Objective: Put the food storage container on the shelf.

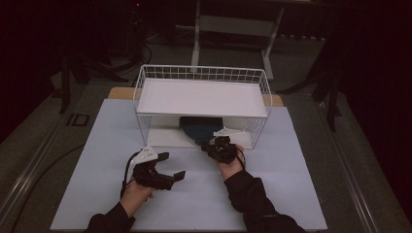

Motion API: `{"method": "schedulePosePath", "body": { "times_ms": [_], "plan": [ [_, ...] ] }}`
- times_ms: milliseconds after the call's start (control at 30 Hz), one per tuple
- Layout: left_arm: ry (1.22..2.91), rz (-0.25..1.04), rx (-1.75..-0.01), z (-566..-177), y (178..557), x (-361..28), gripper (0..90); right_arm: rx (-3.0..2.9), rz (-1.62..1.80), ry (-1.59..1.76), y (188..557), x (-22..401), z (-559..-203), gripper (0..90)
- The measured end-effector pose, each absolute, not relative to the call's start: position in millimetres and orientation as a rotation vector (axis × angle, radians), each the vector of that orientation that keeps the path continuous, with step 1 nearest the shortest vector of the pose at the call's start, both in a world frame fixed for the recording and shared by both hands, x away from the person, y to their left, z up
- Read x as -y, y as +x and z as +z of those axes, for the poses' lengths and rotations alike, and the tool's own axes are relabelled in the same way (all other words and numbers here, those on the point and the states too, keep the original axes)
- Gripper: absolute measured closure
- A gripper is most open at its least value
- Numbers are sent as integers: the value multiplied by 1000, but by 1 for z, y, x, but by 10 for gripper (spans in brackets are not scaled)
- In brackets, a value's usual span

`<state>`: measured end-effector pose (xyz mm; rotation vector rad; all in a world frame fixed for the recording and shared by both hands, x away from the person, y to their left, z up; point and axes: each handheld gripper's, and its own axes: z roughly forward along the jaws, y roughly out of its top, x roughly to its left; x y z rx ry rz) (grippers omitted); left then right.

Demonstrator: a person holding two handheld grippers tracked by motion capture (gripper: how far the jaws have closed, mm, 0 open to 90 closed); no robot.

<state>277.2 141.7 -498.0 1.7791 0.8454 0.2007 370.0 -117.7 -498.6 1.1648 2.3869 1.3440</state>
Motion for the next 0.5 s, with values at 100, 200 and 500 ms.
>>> {"method": "schedulePosePath", "body": {
  "times_ms": [100,200,500],
  "plan": [
    [1779,197,-850,-499,277,-142,13,-2386,1334,1156,374,116,-499,900],
    [1781,196,-853,-499,277,-142,13,-2371,1347,1185,378,117,-500,900],
    [1783,197,-853,-499,276,-141,13,-2386,1332,1148,378,112,-501,900]
  ]
}}
